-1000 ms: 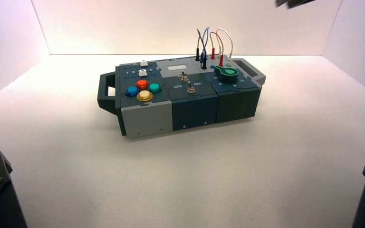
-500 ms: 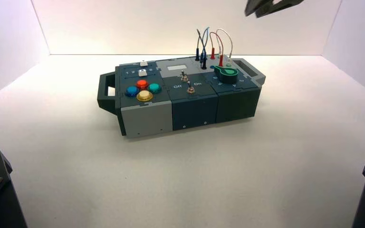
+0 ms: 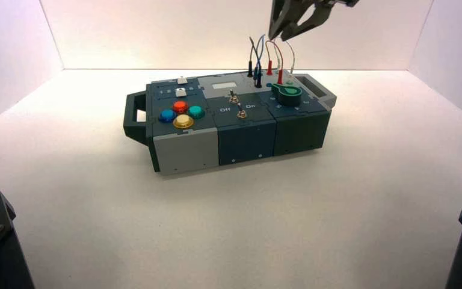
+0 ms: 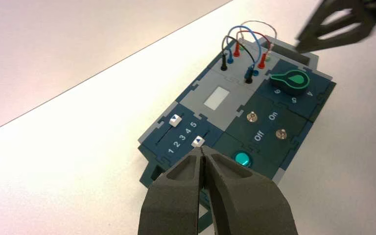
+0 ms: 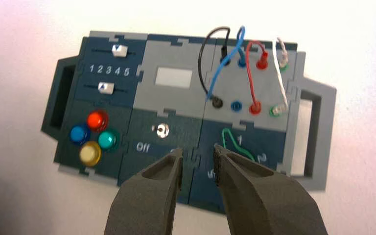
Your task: Insert the blue wire.
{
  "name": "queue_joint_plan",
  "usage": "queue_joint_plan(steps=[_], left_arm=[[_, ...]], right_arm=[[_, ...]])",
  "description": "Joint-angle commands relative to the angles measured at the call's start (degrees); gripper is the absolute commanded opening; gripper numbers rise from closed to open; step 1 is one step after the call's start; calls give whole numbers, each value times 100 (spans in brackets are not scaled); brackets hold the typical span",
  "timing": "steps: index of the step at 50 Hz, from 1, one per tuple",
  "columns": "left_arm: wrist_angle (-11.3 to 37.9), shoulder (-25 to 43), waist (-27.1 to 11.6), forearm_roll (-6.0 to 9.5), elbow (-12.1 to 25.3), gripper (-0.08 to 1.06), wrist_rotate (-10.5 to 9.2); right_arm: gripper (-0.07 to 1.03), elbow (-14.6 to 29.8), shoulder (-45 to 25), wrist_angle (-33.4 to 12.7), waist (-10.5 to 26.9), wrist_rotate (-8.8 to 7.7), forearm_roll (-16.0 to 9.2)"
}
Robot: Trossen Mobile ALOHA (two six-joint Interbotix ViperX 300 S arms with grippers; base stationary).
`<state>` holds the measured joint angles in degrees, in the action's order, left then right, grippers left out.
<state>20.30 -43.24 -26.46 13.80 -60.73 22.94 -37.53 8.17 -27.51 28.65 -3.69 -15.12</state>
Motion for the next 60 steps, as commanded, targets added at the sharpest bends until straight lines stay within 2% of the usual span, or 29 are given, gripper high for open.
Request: queue_joint_plan(steps=[1,13,17,29,38,46,57,60], left_arm=[[-114,26,-53,9,79,-3,35],[-193,123,-53,18,70,-3,35],[-211,229,-53,9,88,-3,35],[-229,352,-53,9,105,-3,44],[-290,343,-53,-9,114,-3,70],[-290,325,-53,-9,123,-3,114],[-290,316,-53,-9,123,-3,123],[-290,308,-53,-9,123,-3,123]], right_arm=[[36,246,-123,202,9,-9,9],[36,501,-589,281,9,-9,70],[36,650,-800,396,9,-9,202],[36,932,-1099,378,0,-18,237],[36,1063,-1160,202,-35,-9,396],[35,1187,-1178,-70,-35,0,413],[27,1248,-1362,-158,-35,-9,422],[20,1248,-1397,-167,-35,-9,422]])
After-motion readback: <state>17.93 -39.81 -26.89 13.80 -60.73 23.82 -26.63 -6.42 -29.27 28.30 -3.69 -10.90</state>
